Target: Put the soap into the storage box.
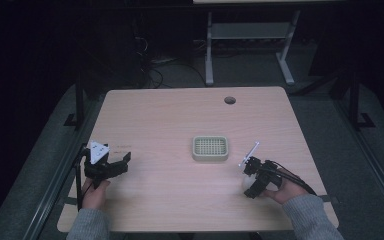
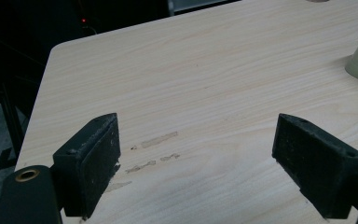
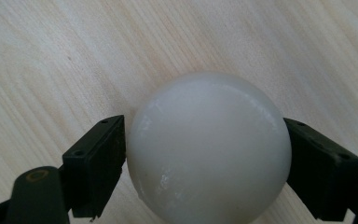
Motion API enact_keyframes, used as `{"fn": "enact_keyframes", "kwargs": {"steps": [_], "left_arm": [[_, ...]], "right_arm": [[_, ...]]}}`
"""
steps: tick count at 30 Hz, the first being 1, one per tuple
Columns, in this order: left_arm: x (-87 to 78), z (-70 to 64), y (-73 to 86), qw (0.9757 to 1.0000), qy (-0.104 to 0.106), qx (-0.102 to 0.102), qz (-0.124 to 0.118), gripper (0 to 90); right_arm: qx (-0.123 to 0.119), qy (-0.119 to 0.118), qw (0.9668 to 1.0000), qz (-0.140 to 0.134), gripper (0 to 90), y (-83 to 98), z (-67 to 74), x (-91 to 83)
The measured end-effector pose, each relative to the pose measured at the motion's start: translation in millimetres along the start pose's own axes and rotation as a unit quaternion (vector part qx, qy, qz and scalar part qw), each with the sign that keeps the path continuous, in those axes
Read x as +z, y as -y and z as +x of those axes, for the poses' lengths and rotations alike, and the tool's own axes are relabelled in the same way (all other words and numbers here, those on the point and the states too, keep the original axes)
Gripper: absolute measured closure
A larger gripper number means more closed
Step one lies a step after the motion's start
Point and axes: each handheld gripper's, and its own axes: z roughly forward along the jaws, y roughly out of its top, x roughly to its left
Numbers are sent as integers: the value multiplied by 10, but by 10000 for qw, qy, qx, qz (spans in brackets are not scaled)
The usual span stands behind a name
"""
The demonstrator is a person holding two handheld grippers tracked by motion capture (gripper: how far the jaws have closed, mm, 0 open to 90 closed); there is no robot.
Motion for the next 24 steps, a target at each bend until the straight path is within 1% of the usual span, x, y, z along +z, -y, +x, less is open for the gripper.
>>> {"fn": "enact_keyframes", "kwargs": {"steps": [1, 6, 15, 16, 19, 24], "left_arm": [[0, -1, 0, 10000, -4, -4, -3, 148], [0, 0, 0, 10000, -5, 2, 9, 148], [-3, 4, -4, 10000, -5, -22, 1, 148], [0, 1, -2, 10000, 5, -12, 1, 148], [-5, 11, -5, 10000, 1, -52, 6, 148], [-13, 16, -8, 10000, -21, -62, -11, 149]], "right_arm": [[-10, 48, 10000, 39, 191, -3, 1, 7], [-30, 77, 9999, 78, 226, -7, 0, 18], [8, 41, 9999, 155, 235, -19, -12, 15], [1, 32, 9999, 155, 236, -18, -15, 15], [86, -10, 9999, 121, 236, -14, -24, 7], [77, -42, 10000, 29, 236, -28, -29, -43]]}}
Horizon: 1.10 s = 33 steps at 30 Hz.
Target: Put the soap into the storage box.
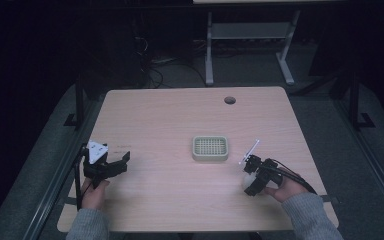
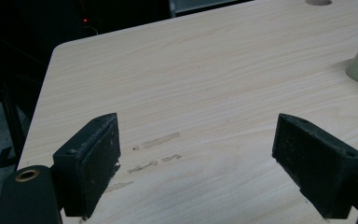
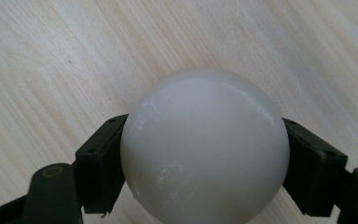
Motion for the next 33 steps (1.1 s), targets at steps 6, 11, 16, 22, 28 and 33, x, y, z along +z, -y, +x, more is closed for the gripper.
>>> {"fn": "enact_keyframes", "kwargs": {"steps": [6, 11, 16, 22, 28, 33], "left_arm": [[-3, -4, -3, 10000, 3, 4, -19, 148], [0, -11, -5, 10000, 6, 20, -6, 149], [-2, -10, -6, 10000, 6, 27, 21, 148], [0, -5, -5, 10000, 2, -5, 2, 148], [3, -1, -3, 10000, -4, -14, 20, 148], [-1, 5, -5, 10000, -11, -1, 18, 148]], "right_arm": [[-57, 30, 9999, -86, 236, -71, -9, -77], [-104, -5, 9999, -108, 236, -151, -11, -128], [-107, -43, 9997, -198, 236, -214, -42, -176], [-134, -84, 9997, -203, 236, -303, -58, -212], [-173, -146, 9995, -223, 236, -385, -79, -242], [-207, -187, 9993, -251, 236, -459, -92, -297]]}}
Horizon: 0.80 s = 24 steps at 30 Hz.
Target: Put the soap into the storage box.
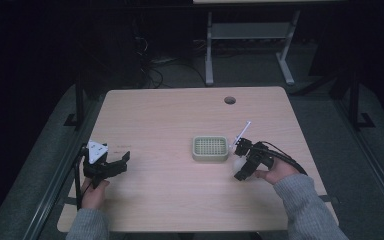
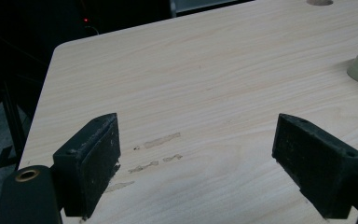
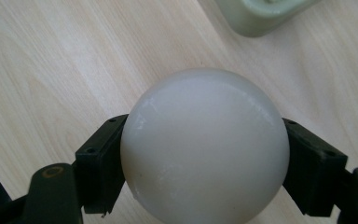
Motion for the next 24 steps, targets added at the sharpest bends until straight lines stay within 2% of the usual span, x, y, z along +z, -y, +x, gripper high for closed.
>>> {"fn": "enact_keyframes", "kwargs": {"steps": [16, 24], "left_arm": [[-4, 7, -4, 10000, -10, -45, -27, 149], [-10, 16, -10, 10000, -7, -12, -27, 149]], "right_arm": [[-63, -140, 9999, -40, 236, -210, -73, -98], [-126, -166, 9998, 38, 236, -303, -84, -65]]}}
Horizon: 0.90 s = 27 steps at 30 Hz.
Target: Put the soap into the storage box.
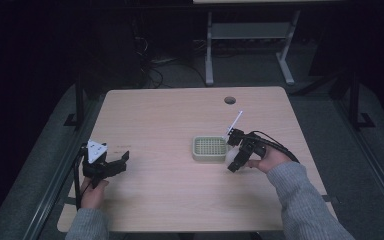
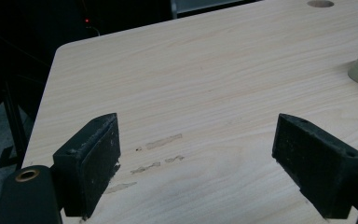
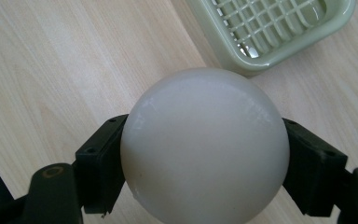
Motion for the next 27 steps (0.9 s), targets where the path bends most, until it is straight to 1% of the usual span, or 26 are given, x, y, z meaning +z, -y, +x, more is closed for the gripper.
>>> {"fn": "enact_keyframes", "kwargs": {"steps": [3, 8, 10, 12, 14, 20, 21, 24, 27], "left_arm": [[2, 3, 0, 10000, -10, -34, -11, 148], [4, 7, 3, 10000, -15, -25, 19, 149], [7, 5, 4, 10000, -10, -15, 12, 148], [5, 6, 4, 10000, -1, -16, 17, 148], [2, 4, 3, 10000, -1, -16, 0, 148], [4, 8, 3, 10000, 3, -12, 15, 149], [4, 8, 3, 10000, -4, -7, 18, 148], [4, 8, 3, 10000, -1, -30, 14, 148], [3, 8, 4, 10000, -7, -24, 21, 148]], "right_arm": [[-14, 4, 10000, 3, 236, -27, -17, 3], [-20, -5, 10000, 5, 236, -85, -39, -11], [-26, -60, 10000, -27, 236, -104, -47, -14], [-14, -96, 10000, 9, 236, -125, -51, -7], [-41, -69, 10000, 55, 236, -149, -49, 1], [-72, -72, 9999, 65, 236, -212, -70, 0], [-54, -117, 9999, 61, 236, -221, -73, -4], [-58, -90, 9999, 75, 236, -245, -84, -13], [-43, -131, 9999, 48, 236, -266, -103, -18]]}}
